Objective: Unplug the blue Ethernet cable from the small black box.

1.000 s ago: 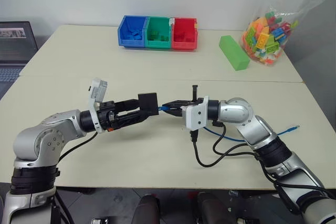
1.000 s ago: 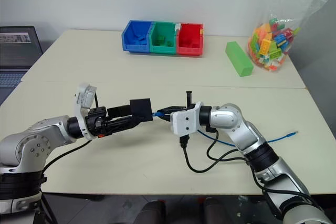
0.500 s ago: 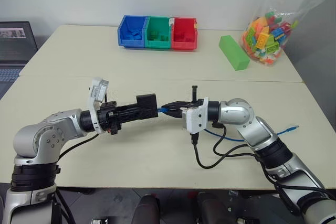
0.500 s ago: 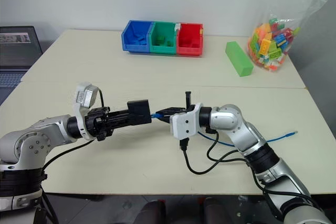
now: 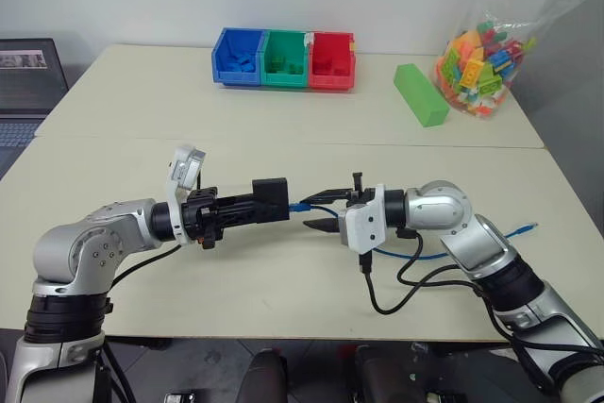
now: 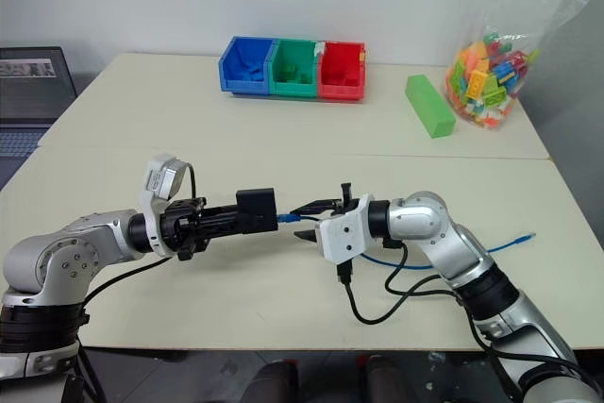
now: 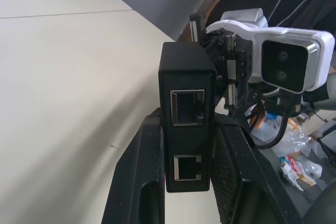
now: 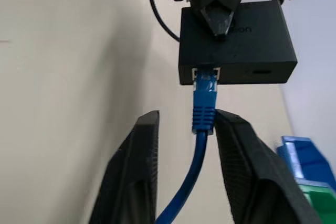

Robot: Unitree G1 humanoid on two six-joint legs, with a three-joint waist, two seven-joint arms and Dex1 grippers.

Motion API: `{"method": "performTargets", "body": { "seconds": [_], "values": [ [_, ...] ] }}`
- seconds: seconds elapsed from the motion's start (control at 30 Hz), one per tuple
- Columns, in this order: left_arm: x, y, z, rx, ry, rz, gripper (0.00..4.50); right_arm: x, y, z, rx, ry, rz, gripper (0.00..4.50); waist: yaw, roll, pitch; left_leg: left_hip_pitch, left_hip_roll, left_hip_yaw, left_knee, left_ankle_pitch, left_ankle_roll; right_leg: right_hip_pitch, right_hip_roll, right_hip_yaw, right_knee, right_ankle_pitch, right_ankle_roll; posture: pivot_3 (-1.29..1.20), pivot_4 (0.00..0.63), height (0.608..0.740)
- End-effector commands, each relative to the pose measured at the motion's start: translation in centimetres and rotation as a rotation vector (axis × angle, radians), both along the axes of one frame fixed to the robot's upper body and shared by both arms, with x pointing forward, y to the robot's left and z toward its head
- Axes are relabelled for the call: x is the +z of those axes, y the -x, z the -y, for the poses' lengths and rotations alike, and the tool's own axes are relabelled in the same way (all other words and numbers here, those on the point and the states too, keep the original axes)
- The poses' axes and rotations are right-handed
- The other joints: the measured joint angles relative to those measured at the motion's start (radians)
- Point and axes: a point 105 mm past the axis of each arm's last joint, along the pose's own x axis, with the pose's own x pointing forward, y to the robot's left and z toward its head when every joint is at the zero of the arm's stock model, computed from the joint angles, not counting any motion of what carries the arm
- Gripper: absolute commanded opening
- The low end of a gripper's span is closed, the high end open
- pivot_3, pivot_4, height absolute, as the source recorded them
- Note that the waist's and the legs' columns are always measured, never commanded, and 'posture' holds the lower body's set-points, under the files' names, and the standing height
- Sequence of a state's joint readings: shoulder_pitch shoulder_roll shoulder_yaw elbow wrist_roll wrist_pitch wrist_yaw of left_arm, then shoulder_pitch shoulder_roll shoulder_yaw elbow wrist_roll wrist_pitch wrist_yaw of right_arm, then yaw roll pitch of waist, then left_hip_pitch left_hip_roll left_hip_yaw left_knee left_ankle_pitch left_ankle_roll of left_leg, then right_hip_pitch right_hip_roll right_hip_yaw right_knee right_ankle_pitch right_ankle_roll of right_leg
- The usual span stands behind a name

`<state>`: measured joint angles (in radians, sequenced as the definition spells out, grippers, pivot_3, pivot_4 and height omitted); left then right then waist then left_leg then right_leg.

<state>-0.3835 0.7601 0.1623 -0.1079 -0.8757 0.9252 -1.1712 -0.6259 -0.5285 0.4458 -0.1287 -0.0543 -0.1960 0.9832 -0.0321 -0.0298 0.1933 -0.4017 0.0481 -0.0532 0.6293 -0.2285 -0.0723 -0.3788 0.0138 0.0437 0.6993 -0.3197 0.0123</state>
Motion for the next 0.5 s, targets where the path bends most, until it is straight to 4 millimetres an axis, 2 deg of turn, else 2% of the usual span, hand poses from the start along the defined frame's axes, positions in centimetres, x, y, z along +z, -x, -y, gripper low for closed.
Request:
{"method": "performTargets", "body": {
  "seconds": [0.03, 0.17, 0.33, 0.5],
  "values": [
    [0.9, 0.6, 0.2, -0.061, -0.032, 0.069, 0.78, 1.7, 1.3, 0.4, -0.002, -0.085, -0.196, 2.24, 0.0, 0.0, 0.0, 0.0, 0.0, 0.0, 0.0, 0.0, 0.0, 0.0, 0.0, 0.0, 0.0, 0.0, 0.0, 0.0, 0.15, 0.74],
    [0.6, 0.9, 0.3, -0.105, -0.059, 0.08, 0.78, 2.5, 1.7, 0.7, -0.057, -0.184, -0.514, 2.24, 0.0, 0.0, 0.0, 0.0, 0.0, 0.0, 0.0, 0.0, 0.0, 0.0, 0.0, 0.0, 0.0, 0.0, 0.0, 0.0, 0.15, 0.74],
    [0.9, 0.9, 0.5, -0.126, -0.045, 0.09, 0.78, 2.0, 1.7, 0.8, -0.12, -0.262, -0.857, 2.24, 0.0, 0.0, 0.0, 0.0, 0.0, 0.0, 0.0, 0.0, 0.0, 0.0, 0.0, 0.0, 0.0, 0.0, 0.0, 0.0, 0.15, 0.74],
    [1.1, 0.9, 0.5, -0.129, -0.031, 0.082, 0.78, 1.3, 1.9, 0.3, -0.156, -0.331, -1.064, 2.24, -0.001, 0.0, 0.0, 0.0, 0.0, 0.0, 0.0, 0.0, 0.0, 0.0, 0.0, 0.0, 0.0, 0.0, 0.0, 0.0, 0.15, 0.74]
  ]
}}
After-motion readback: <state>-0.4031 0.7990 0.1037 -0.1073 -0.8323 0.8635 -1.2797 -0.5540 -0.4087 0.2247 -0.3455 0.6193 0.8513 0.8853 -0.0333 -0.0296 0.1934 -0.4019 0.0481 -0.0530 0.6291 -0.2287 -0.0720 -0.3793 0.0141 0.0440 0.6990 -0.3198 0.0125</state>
